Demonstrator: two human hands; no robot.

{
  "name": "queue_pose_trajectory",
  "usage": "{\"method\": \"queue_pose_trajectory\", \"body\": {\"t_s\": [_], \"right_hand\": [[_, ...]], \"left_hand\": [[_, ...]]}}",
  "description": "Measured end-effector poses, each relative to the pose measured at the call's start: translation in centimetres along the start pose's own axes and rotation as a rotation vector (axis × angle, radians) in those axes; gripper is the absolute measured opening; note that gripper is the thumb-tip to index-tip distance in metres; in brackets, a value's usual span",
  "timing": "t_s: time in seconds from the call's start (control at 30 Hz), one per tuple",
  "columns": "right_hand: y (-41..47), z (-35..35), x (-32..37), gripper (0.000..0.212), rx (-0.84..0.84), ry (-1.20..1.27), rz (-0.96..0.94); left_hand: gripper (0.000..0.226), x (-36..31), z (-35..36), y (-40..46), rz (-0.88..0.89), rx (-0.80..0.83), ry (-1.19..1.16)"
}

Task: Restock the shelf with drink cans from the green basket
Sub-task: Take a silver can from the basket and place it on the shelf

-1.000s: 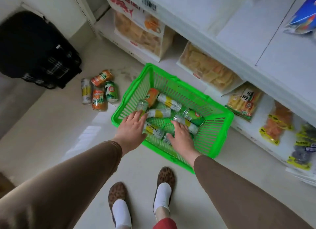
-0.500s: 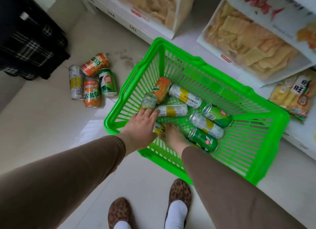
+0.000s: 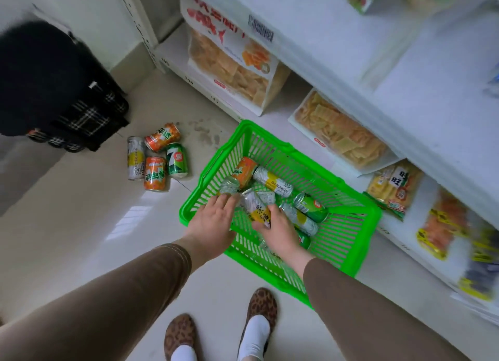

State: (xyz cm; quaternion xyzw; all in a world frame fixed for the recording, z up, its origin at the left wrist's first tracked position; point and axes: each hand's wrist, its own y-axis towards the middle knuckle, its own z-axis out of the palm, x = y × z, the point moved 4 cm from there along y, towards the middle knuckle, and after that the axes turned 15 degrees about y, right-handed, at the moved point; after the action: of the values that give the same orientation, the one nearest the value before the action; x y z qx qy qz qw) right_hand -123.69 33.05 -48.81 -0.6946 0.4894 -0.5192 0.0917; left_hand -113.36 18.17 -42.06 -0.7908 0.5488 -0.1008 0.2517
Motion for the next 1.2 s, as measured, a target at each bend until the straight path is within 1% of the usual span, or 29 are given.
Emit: {"method": "queue_pose_trajectory", "body": {"t_s": [0.03, 0.13, 0.27, 0.37, 0.53, 0.6, 0.77, 0.87, 1.03, 1.2], "right_hand": [[-1.8, -1.9, 2.2, 0.038, -0.035, 0.045, -0.006], [-7.6, -7.7, 10.4, 0.052, -0.138, 0.083, -0.063], [-16.9, -14.8, 22.7, 0.044, -0.281, 0.164, -0.202], [-23.5, -19.1, 31.0, 0.048, -0.371, 0.252, -0.336], [-31.0, -24.6, 41.8, 0.058, -0.437, 0.387, -0.511], [-32.7, -26.4, 45.2, 0.054, -0.473, 0.414, -0.568], [-33.4, -31.3, 51.8, 0.046, -0.471, 0.567, -0.676], [-32.1, -34.4, 55.1, 0.044, -0.51, 0.572, -0.694], [-28.2, -38.7, 58.9, 0.045, -0.552, 0.573, -0.659], [-23.3, -41.4, 60.6, 0.048, -0.599, 0.627, -0.572]], "left_hand": [[0.09, -0.1, -2.4, -1.1, -0.012, -0.008, -0.017], [0.093, -0.6, -11.5, -5.2, -0.009, -0.089, -0.068], [0.094, -0.9, -25.3, -12.1, -0.008, -0.261, -0.115], [0.098, -1.2, -34.7, -17.1, 0.02, -0.422, -0.167], [0.109, -1.4, -46.3, -23.0, 0.054, -0.614, -0.116], [0.109, -1.2, -49.9, -24.0, 0.057, -0.683, -0.089], [0.109, -0.5, -57.1, -22.4, 0.052, -0.748, -0.007], [0.106, -0.3, -61.0, -20.1, 0.037, -0.765, 0.039], [0.102, 0.2, -65.6, -16.6, 0.012, -0.797, 0.067], [0.101, 0.9, -67.9, -13.0, 0.021, -0.744, 0.056]]}}
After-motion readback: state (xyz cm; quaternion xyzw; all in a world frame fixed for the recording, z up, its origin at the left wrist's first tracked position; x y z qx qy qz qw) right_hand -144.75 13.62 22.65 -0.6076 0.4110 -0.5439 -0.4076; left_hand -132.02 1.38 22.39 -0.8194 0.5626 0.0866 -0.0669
